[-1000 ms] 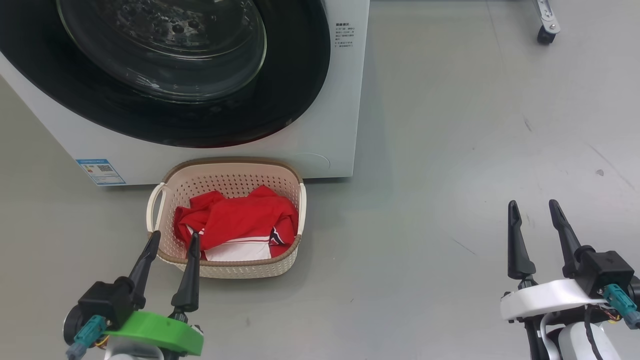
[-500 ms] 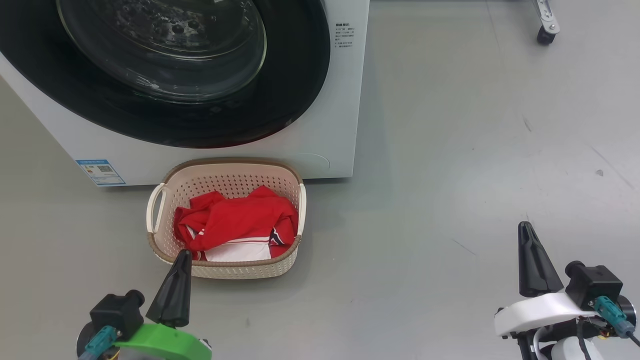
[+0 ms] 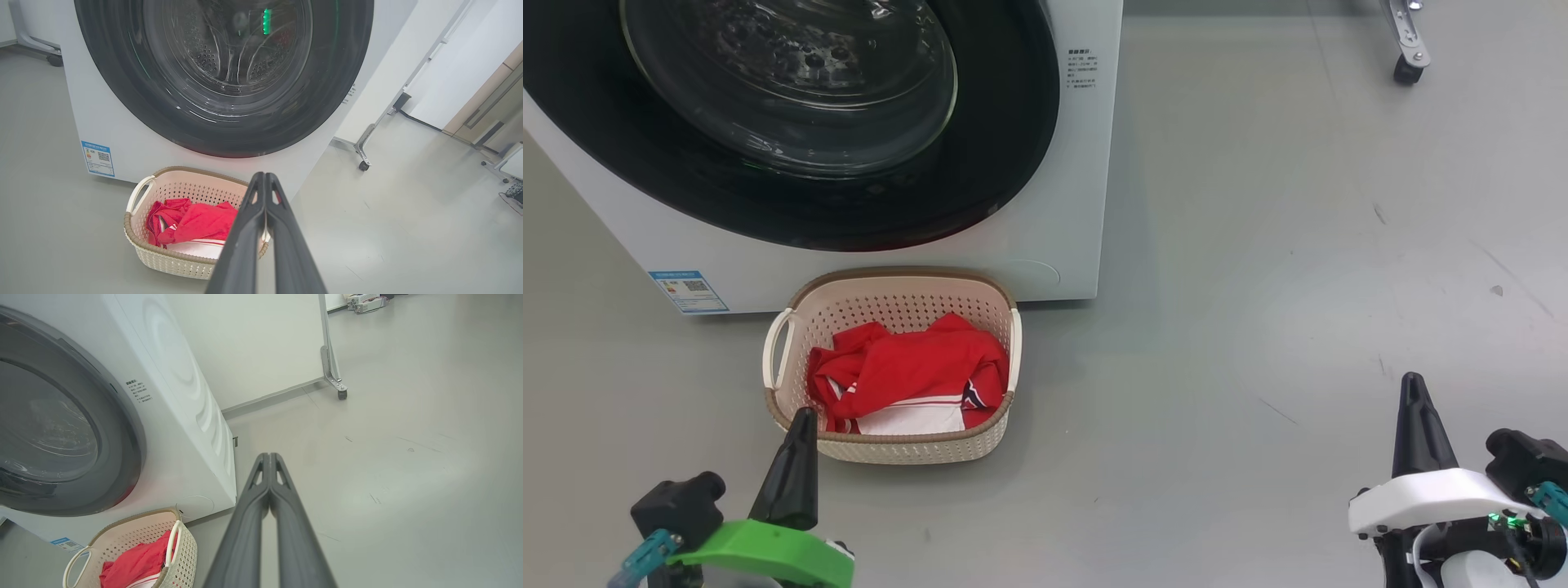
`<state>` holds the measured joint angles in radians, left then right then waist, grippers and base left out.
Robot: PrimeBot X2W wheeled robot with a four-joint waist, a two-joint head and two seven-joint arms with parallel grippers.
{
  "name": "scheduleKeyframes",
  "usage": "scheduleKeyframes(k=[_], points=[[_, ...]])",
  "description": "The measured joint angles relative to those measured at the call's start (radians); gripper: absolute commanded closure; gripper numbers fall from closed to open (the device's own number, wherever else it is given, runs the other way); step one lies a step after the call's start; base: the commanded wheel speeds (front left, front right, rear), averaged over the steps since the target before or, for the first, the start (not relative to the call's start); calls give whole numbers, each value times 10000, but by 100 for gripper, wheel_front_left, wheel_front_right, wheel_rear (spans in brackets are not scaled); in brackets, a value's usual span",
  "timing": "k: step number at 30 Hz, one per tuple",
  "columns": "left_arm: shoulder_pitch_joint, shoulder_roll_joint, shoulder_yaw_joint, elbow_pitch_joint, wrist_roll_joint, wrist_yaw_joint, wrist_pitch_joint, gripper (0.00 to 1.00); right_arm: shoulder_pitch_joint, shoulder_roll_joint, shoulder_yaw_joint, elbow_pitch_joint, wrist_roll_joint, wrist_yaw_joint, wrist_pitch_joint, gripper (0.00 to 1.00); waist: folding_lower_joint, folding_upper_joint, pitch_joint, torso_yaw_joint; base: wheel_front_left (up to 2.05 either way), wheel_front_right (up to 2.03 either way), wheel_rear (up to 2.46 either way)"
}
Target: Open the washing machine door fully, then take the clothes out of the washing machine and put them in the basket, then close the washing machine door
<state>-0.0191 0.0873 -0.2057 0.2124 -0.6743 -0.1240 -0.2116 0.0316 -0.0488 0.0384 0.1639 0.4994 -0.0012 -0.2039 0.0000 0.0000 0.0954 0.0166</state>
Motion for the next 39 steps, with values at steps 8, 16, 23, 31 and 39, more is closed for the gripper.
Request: scheduleKeyframes(k=[8,16,23,31,39], points=[[0,-4,180,-2,-984,2,270,100,-24,12,-144,65,982,115,247,100,0,0,-86,-17,0,0,0],[-1,0,395,2,-1881,2,510,100,-46,23,-288,163,2057,259,564,100,0,0,-172,-33,0,0,0],[-2,4,510,15,-2569,4,717,100,-113,19,-374,244,2851,336,771,100,0,0,-237,-46,0,0,0],[-6,10,711,56,-3574,4,918,100,-205,6,-518,370,3931,443,1041,100,0,0,-324,-61,0,0,0],[-11,13,878,98,-4445,4,1183,100,-263,-8,-639,477,5007,531,1335,100,0,0,-412,-77,0,0,0]])
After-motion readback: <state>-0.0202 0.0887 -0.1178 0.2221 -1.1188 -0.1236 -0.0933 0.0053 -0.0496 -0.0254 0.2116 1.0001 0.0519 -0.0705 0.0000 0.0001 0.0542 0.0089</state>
